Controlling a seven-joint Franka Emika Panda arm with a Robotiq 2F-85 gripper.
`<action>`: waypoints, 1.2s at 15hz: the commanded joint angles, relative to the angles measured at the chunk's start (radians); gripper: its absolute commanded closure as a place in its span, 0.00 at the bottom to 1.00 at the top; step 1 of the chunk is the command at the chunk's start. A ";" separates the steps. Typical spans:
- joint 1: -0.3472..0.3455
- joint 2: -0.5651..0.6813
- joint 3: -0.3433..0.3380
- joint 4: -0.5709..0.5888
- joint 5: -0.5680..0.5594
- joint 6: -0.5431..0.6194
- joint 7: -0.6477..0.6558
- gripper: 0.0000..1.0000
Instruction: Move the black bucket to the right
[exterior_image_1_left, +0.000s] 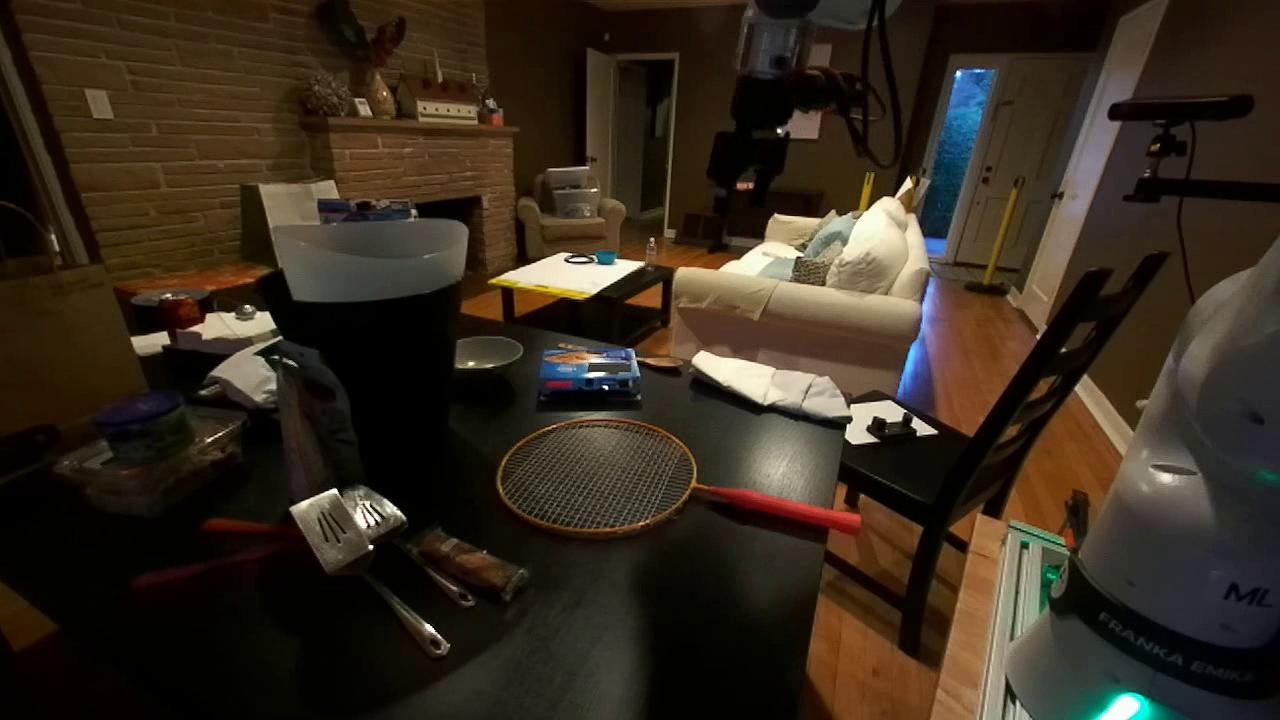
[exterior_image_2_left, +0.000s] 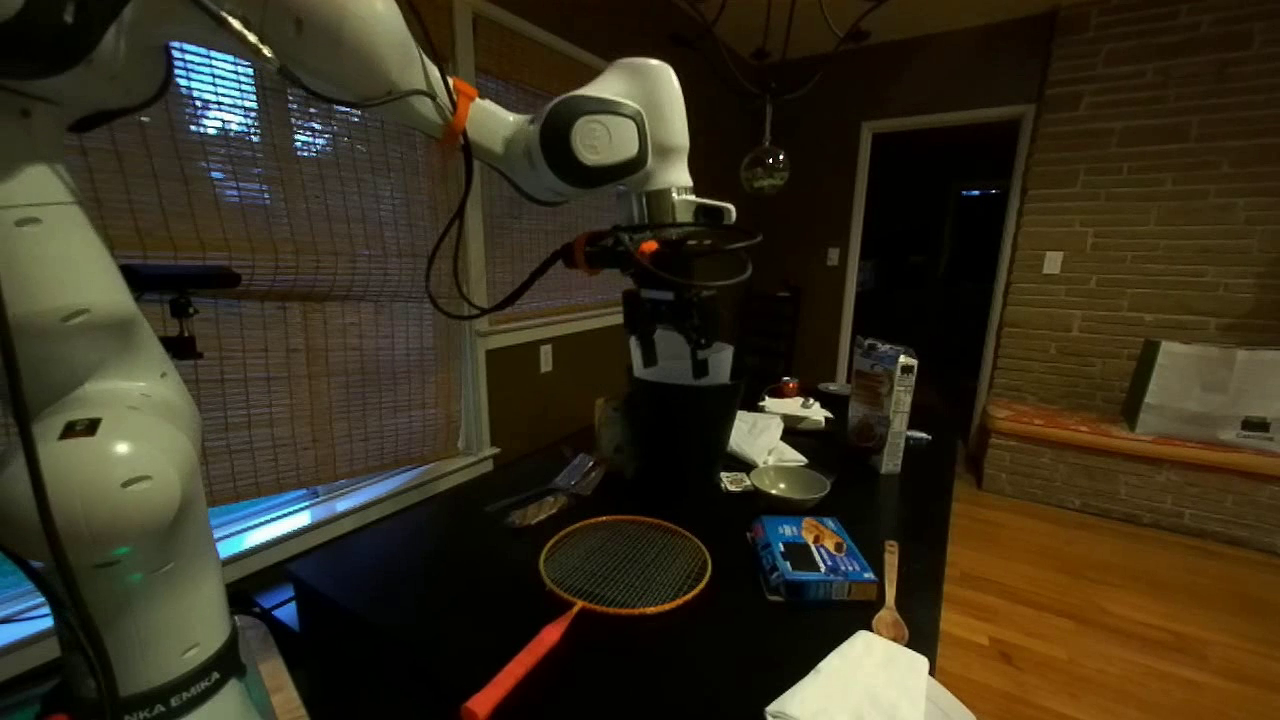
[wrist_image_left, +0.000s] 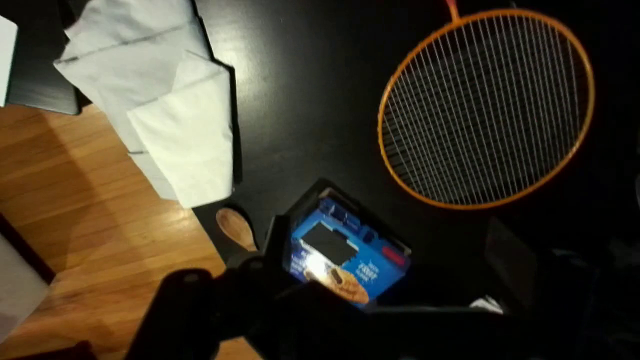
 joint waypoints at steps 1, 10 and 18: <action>0.009 0.135 0.011 0.206 0.121 0.054 0.099 0.00; 0.001 0.165 0.021 0.237 0.146 0.068 0.094 0.00; 0.020 0.317 0.051 0.316 0.437 0.151 0.070 0.00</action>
